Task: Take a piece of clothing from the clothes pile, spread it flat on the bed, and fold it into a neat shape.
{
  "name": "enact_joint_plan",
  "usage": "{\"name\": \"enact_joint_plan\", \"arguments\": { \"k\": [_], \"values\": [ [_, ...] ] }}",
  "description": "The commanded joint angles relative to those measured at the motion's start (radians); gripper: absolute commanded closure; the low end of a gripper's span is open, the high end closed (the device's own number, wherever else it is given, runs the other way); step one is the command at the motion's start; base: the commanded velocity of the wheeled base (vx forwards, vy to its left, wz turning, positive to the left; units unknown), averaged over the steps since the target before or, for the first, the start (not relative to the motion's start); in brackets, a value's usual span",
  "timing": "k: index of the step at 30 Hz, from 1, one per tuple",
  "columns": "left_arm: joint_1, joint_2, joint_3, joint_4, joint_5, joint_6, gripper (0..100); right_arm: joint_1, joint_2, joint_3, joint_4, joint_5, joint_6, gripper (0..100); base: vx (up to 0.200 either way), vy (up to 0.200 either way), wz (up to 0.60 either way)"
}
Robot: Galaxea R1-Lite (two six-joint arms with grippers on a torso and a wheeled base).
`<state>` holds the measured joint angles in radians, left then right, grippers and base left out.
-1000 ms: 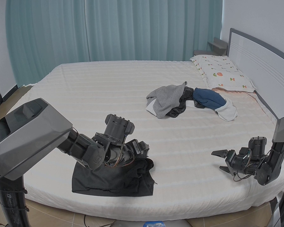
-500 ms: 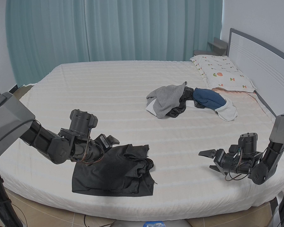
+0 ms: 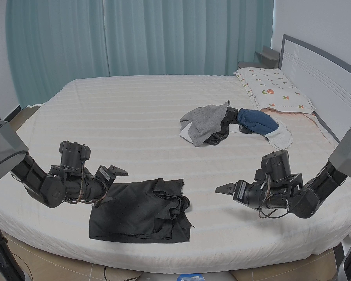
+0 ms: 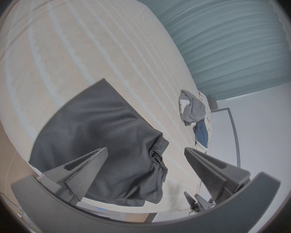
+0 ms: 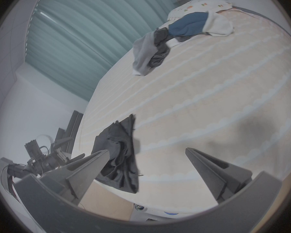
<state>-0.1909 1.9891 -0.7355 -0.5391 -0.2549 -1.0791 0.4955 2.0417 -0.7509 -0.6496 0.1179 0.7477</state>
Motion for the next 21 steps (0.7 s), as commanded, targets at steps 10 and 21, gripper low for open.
{"name": "enact_joint_plan", "arguments": {
  "k": [10,21],
  "values": [
    [0.085,0.028,0.016,-0.005,-0.047,0.005,0,0.077,0.048,-0.053,0.024,-0.024,-0.163,0,0.0,0.2,0.0],
    [0.113,0.042,0.008,-0.007,-0.049,0.007,0,0.09,0.064,-0.056,0.048,-0.029,-0.18,0,0.0,0.182,0.0]
  ]
}}
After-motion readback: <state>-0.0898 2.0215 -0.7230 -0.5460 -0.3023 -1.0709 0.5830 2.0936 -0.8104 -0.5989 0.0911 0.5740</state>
